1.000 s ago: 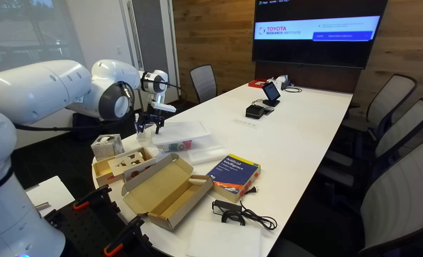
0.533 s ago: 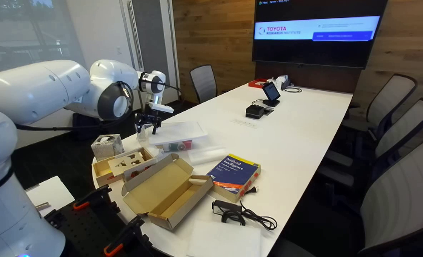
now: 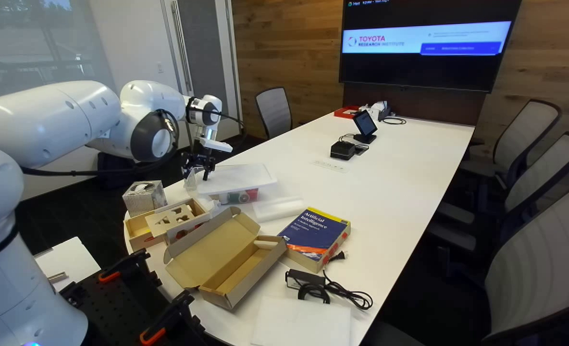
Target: Place the white lid on the tote
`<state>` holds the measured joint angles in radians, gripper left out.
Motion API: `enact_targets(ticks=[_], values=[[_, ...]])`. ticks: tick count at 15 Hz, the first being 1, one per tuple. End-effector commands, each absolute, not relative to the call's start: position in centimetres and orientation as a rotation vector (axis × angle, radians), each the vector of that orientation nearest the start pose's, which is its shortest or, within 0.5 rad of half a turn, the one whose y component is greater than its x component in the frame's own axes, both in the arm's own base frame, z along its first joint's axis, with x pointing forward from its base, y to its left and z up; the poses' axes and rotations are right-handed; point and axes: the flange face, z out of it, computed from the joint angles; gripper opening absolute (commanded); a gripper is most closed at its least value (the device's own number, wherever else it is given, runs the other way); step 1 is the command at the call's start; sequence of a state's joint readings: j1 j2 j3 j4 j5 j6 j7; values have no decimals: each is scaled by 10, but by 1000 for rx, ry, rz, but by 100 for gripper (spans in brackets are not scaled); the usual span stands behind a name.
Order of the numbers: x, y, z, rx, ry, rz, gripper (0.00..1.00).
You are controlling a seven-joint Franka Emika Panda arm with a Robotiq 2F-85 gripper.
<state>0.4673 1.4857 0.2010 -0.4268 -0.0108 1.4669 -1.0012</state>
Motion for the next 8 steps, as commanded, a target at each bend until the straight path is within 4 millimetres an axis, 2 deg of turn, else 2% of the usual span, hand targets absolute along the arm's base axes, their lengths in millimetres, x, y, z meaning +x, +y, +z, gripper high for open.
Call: enact_targets(ticks=[1,8], values=[[635,395,98,-1966,-1964,509,100],[637,402,100,-1939,-2029,457,100]])
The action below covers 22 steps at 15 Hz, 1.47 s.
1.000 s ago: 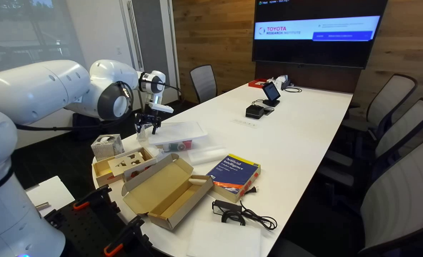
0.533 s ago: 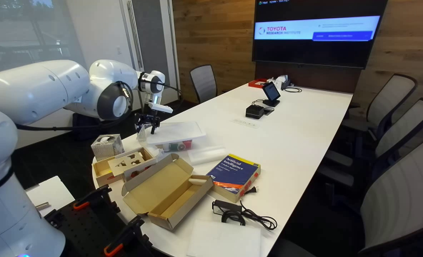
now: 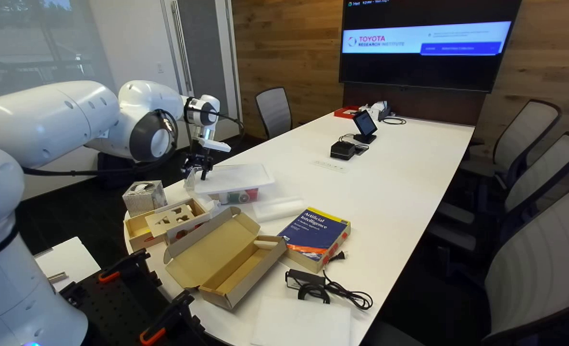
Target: Place the white lid on the tote
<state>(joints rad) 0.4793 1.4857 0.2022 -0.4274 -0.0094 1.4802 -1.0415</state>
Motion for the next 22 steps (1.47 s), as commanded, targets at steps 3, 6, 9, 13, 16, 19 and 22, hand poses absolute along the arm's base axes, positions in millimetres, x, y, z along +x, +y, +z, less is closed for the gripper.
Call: enact_targets(ticks=[3,6,9,13,16,19,22], values=[[639,405,101,2323,2480,-505,100],[640,408,103,2303,2509,-475,100],[638,410,102,2276,2532,-471,100],[639,408,103,2283,2503,-487,100],[639,408,103,2283,2503,-490,100],[639,408,103,2283,2503,-490,100],[639,408,103,2283,2503,-490,100]])
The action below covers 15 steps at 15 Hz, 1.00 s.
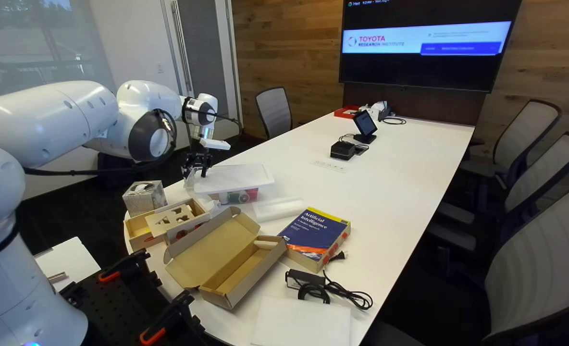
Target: Place the white lid on the tote
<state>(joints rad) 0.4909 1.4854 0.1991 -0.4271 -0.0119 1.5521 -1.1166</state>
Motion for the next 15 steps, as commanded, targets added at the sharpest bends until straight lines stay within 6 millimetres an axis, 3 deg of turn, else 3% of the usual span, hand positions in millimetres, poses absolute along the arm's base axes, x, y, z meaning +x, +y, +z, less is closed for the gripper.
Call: enact_targets(ticks=[1,15], values=[[639,408,103,2283,2503,-490,100],[642,407,89,2071,2669,-405,100]])
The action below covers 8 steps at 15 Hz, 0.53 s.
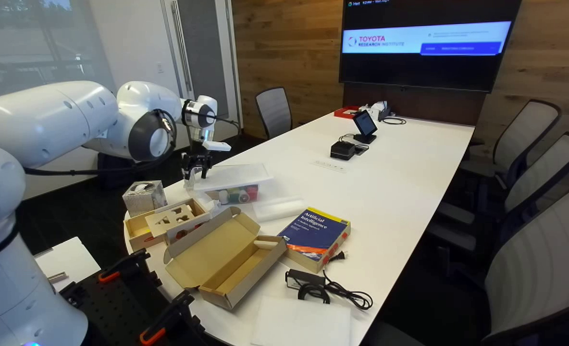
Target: Place the white lid on the tote
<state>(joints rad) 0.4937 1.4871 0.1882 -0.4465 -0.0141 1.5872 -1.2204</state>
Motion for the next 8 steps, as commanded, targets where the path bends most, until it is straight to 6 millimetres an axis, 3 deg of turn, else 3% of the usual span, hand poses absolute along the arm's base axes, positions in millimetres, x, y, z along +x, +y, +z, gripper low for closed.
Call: enact_targets(ticks=[1,8], values=[[643,408,91,2041,2687,-393,100],[648,412,95,1827,2843,-295,100]])
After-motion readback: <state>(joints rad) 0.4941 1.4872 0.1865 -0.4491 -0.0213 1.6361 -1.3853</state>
